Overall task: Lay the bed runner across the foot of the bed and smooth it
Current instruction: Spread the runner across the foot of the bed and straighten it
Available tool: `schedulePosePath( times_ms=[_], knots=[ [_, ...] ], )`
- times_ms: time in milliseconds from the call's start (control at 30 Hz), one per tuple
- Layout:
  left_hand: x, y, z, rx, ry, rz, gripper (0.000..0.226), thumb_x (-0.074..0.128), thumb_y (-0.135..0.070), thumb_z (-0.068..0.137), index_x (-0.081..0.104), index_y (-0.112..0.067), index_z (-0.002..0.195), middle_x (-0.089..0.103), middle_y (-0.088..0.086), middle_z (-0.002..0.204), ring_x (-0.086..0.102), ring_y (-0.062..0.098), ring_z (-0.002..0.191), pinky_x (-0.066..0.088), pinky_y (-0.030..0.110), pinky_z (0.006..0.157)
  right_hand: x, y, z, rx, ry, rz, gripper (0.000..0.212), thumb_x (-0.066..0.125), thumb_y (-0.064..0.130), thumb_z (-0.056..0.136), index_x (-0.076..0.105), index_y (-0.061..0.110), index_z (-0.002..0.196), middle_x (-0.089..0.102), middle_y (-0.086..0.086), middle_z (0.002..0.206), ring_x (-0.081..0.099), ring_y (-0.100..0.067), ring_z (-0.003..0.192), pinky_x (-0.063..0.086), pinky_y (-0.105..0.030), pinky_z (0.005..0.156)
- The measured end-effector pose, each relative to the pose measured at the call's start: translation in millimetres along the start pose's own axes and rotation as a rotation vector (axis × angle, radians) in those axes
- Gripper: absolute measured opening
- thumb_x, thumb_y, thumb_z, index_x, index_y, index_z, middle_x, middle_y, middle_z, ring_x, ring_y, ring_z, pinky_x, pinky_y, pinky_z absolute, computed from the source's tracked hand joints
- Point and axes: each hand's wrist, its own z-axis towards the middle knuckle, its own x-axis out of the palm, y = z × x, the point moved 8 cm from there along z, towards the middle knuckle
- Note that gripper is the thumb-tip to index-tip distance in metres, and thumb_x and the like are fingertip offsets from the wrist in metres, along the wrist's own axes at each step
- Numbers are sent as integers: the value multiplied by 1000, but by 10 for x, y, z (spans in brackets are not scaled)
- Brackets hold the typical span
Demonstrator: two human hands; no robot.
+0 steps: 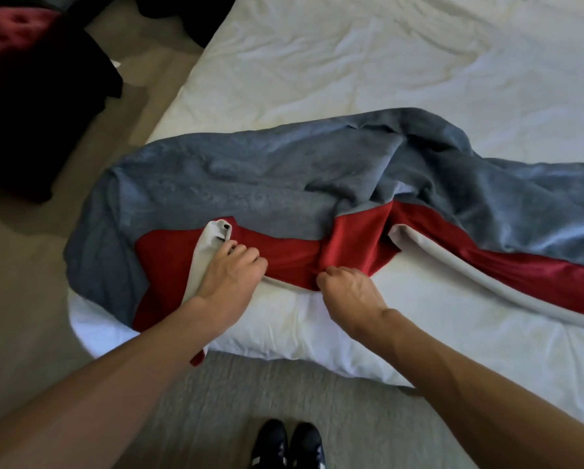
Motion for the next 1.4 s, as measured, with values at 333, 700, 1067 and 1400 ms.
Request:
schedulePosePath(
  times_ms=[333, 700, 1067, 1400],
  knots=[
    [-8, 838, -618, -166, 117, 145, 14, 71, -15, 68, 61, -20, 76, 51, -3, 77, 52, 19, 84, 34, 35, 100, -12, 1243, 112, -89, 118, 205, 24, 47, -1, 81, 54, 2, 104, 59, -16, 110, 58, -35, 99, 44, -39, 80],
    [-221, 1631, -744, -55, -131, 107, 15, 78, 3, 60, 65, -6, 59, 58, 10, 62, 61, 31, 68, 50, 52, 89, 182, 1799, 818, 46, 96, 145, 22, 44, 1, 86, 54, 7, 104, 60, -12, 112, 58, -29, 103, 41, -33, 84],
    [-139, 1850, -837, -61, -261, -186, 31, 47, -17, 78, 67, -11, 101, 61, 7, 104, 57, 26, 97, 41, 44, 89, 7, 1717, 888, 135, -32, 305, 15, 49, 26, 77, 54, 11, 77, 64, -5, 78, 59, -30, 70, 40, -30, 58],
    [-238, 2624, -599, -400, -166, -283, 44, 44, -28, 94, 44, -10, 134, 54, 8, 124, 51, 25, 111, 41, 42, 94, -743, 1753, 1686, 65, -145, 363, 15, 48, 27, 83, 58, 16, 88, 67, -5, 89, 60, -33, 81, 48, -37, 69]
  ],
)
